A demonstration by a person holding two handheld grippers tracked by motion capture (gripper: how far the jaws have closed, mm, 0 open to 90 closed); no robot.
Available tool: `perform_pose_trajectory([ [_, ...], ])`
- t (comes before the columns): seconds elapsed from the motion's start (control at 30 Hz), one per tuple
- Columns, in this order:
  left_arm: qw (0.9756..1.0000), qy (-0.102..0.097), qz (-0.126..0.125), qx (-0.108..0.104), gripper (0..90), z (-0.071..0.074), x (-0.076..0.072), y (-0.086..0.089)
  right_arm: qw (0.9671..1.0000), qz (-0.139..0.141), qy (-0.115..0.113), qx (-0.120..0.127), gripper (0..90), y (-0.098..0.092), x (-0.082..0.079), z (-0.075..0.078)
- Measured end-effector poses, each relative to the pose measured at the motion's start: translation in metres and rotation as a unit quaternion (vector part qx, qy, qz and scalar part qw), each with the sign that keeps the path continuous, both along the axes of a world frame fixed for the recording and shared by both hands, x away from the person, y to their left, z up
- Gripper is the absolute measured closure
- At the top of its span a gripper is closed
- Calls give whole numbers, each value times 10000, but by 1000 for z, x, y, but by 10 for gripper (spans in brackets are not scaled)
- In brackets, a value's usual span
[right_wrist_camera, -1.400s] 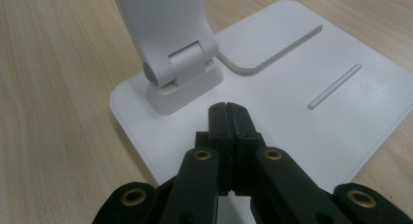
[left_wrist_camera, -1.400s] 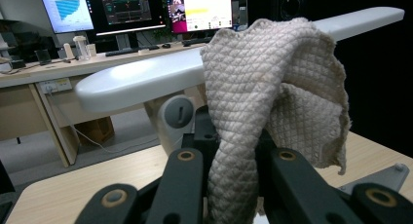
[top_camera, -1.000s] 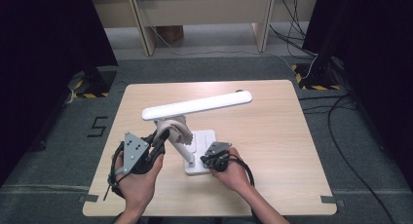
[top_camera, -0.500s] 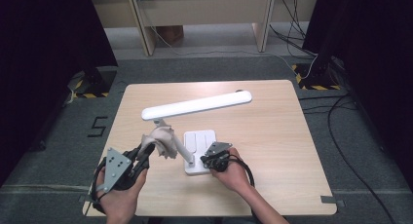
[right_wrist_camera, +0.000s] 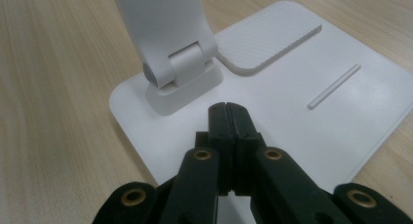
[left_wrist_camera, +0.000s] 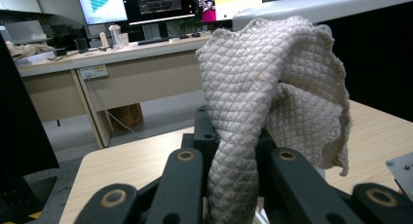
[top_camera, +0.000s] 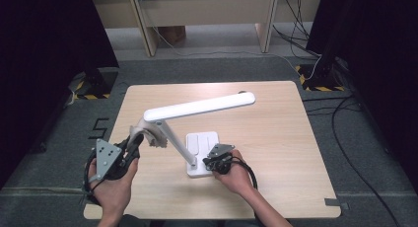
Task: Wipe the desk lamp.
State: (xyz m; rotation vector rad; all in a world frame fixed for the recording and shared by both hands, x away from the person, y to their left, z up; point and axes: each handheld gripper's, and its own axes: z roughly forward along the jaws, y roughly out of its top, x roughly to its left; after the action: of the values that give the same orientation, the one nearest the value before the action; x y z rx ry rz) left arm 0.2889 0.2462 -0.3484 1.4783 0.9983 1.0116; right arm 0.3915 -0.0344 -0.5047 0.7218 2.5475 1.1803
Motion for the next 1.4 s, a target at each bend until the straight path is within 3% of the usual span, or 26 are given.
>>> perform_pose_trajectory([
  [0.23, 9999, -73, -107, 115, 805, 9, 8, -13, 10000, 2, -8, 0, 900, 0, 0, 0],
  [0.57, 9997, 78, -90, 233, 805, 4, 19, -16, 10000, 9, -29, 9, 900, 0, 0, 0],
  [0.83, 9991, 12, -67, 424, 805, 7, 14, -20, 10000, 14, -41, 10, 900, 1, 1, 0],
  [1.4, 9972, 90, 1, 743, 802, -3, 10, -32, 10000, 7, -32, -1, 900, 2, 1, 0],
])
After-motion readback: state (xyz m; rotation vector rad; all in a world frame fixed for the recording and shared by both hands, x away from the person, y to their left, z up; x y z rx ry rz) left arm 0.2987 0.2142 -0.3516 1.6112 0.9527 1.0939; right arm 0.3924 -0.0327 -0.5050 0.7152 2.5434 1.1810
